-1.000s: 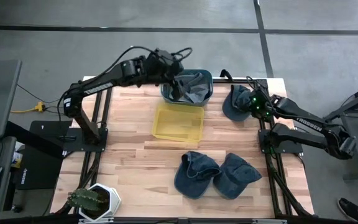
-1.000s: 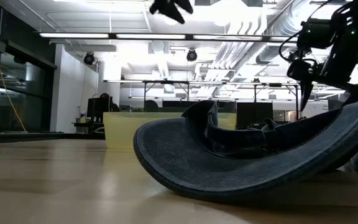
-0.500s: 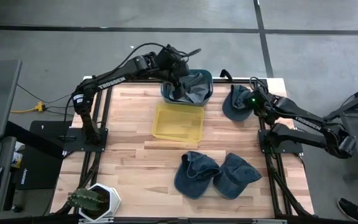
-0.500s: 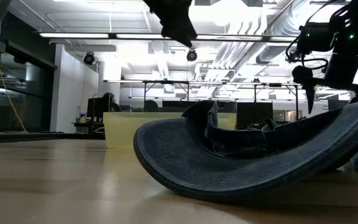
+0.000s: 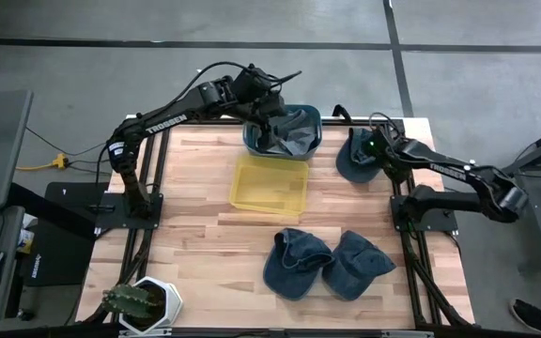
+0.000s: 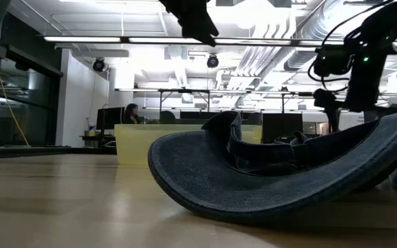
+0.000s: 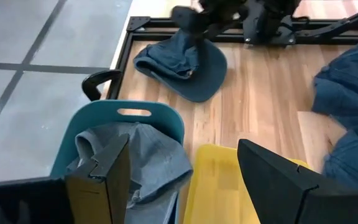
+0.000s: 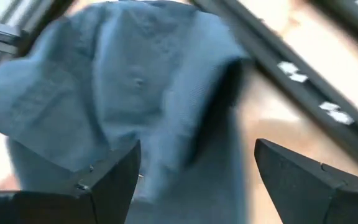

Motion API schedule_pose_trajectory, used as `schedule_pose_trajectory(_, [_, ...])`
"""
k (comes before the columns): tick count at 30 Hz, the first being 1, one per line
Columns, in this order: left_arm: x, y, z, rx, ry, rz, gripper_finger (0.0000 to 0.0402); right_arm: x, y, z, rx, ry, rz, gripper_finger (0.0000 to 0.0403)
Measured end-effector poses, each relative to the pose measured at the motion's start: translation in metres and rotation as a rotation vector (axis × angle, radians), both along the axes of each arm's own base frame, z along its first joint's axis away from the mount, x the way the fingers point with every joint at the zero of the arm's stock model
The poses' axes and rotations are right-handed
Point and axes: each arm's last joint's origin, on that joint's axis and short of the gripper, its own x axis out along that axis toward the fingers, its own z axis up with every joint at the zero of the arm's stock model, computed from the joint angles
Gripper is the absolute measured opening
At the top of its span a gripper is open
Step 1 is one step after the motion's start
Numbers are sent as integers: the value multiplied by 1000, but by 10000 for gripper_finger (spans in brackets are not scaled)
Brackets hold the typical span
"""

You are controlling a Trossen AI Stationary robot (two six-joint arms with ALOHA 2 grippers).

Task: Pick & Place hat
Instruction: Put the top blue cap into the yellow bin

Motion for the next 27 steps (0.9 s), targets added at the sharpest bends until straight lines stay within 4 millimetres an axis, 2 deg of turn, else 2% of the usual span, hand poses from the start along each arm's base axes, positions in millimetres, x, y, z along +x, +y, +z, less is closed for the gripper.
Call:
schedule_pose_trajectory(7, [-3, -2, -4, -19, 52, -39, 236, 3, -17, -13, 22, -2, -40, 309])
schedule_pose_trajectory(13, [-6, -3, -7, -20, 92, -52, 236, 6, -22, -16, 20, -13, -36, 297])
schedule_pose_trajectory(27, [-12, -6, -14, -78, 186, -26, 236, 5, -21, -17, 39, 10, 25, 162])
